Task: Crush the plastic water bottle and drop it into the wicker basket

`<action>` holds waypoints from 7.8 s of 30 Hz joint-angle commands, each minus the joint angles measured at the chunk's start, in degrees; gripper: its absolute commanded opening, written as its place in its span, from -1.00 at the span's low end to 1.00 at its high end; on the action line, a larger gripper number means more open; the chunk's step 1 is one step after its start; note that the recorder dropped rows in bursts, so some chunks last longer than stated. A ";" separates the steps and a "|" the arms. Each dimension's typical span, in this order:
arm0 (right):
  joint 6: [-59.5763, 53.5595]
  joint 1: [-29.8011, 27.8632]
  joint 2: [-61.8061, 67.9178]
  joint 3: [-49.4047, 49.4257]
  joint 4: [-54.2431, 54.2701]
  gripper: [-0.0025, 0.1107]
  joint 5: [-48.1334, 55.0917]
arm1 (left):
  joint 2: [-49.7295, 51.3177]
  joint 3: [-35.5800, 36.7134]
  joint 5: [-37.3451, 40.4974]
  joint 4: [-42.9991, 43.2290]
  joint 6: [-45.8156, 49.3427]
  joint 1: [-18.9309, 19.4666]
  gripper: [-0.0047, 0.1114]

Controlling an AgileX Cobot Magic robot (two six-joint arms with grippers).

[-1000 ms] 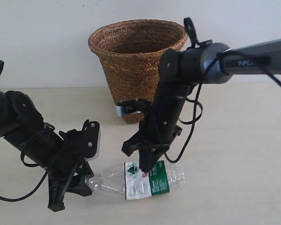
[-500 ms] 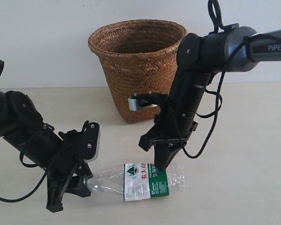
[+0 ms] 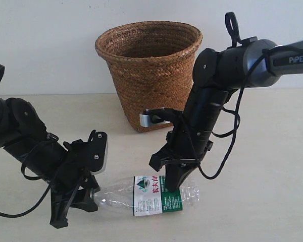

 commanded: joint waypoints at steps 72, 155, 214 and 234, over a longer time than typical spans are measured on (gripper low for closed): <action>-7.05 -0.11 -11.50 -1.22 4.48 -0.96 2.03 | 2.25 -0.15 0.54 0.83 -0.23 0.04 -0.84; 12.88 -23.27 -36.10 23.46 -18.61 -0.96 -8.45 | -9.34 -40.87 37.65 36.89 -80.38 3.55 -0.84; 22.36 -26.74 -114.21 74.63 -17.03 -0.96 -60.10 | -80.89 44.08 -29.35 33.44 -102.51 6.35 -0.84; 22.36 -26.74 -114.21 74.60 -17.03 -0.96 -60.96 | -95.56 47.27 -27.61 35.29 -97.54 12.99 -0.84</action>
